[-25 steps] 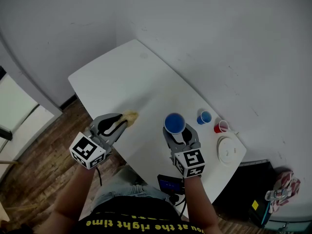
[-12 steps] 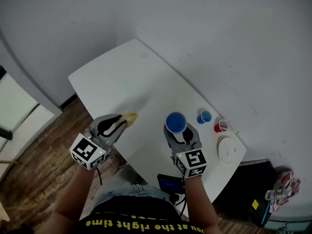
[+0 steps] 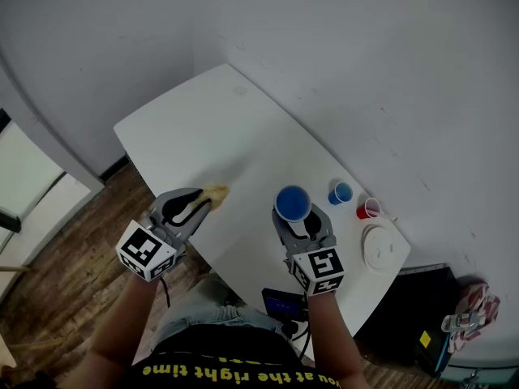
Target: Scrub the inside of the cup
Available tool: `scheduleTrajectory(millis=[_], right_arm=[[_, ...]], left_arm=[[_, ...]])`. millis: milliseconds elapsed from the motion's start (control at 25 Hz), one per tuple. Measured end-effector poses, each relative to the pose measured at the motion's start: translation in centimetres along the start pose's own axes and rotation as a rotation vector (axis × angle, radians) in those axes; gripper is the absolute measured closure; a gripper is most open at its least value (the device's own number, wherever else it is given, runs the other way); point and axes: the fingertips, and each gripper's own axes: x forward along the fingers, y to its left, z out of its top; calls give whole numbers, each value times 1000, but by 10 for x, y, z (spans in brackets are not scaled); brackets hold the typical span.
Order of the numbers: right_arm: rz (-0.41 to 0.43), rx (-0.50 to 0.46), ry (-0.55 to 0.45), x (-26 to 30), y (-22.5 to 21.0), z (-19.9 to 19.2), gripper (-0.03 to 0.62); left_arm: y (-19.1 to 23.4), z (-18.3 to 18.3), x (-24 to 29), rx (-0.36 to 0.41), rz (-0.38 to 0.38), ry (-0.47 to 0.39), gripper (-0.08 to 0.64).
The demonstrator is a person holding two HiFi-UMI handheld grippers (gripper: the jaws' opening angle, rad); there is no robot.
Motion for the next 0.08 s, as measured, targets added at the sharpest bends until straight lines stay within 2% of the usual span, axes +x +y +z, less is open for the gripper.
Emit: scheduleTrajectory(millis=[80], right_arm=[[1, -2, -1, 0, 0, 0, 365]], left_arm=[[0, 0, 0, 1, 2, -3, 472]])
